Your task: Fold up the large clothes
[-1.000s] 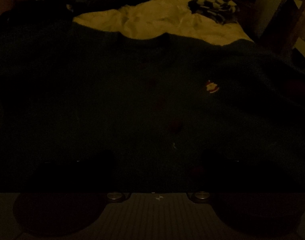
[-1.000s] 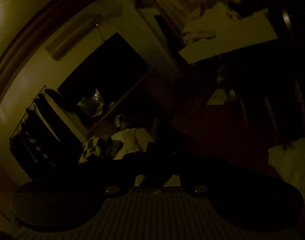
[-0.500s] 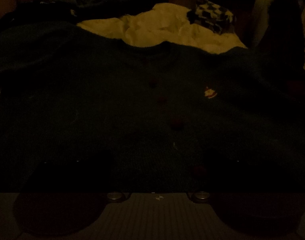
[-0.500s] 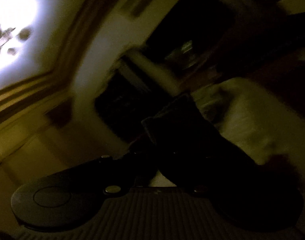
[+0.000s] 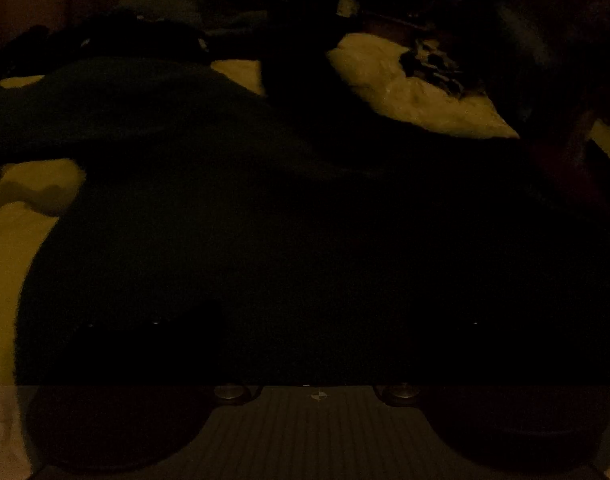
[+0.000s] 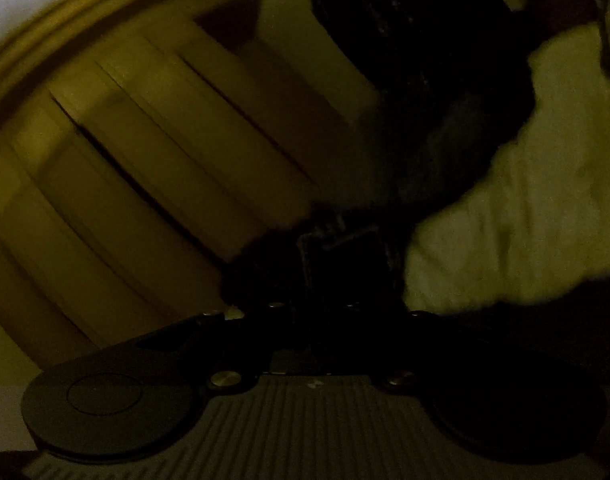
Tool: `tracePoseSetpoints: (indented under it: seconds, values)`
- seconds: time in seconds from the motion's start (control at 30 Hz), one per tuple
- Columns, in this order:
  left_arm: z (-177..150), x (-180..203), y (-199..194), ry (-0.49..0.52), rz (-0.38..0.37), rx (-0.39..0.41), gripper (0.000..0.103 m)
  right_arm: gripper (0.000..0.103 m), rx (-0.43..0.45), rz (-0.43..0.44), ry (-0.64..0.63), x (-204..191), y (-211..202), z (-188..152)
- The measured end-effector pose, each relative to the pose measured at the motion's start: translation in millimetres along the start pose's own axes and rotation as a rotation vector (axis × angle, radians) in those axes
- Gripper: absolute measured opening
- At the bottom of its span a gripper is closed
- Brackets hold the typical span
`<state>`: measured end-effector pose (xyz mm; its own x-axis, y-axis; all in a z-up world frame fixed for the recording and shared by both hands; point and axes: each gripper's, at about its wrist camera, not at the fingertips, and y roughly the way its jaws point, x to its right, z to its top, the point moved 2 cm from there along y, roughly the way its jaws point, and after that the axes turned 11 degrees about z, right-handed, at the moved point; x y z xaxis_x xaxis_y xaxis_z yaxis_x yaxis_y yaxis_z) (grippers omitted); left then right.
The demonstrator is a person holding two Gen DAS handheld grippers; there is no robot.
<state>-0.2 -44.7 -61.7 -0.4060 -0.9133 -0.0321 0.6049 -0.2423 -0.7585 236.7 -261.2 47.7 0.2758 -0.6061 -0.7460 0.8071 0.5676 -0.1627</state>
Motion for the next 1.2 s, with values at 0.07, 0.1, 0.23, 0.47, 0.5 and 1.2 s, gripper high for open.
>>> tracePoseSetpoints:
  seconds: [0.07,0.1,0.23,0.47,0.5,1.2]
  values:
    - [-1.9,-4.5,-0.3,-0.003,0.002,-0.001,0.103,0.009,-0.051,-0.041,-0.018,11.7,26.9,-23.6]
    - [-2.9,-6.7,0.2,-0.006,0.002,-0.004,0.103,0.011,-0.082,-0.049,-0.019,18.8,38.3,-36.0]
    - [-4.2,-12.1,2.2,-0.021,-0.004,-0.010,0.103,0.035,-0.211,-0.112,0.020,46.3,62.7,-72.2]
    - [-3.6,-10.7,2.5,-0.003,0.011,-0.019,0.103,0.078,-0.202,-0.188,-0.037,51.0,14.1,-60.8]
    - [-4.1,-10.7,2.7,0.001,0.013,-0.019,0.103,0.082,-0.183,-0.206,-0.043,51.4,3.2,-52.7]
    - [65.6,-19.7,3.6,0.014,0.120,0.073,0.103,0.095,-0.033,-0.505,-0.247,108.0,-143.9,-27.3]
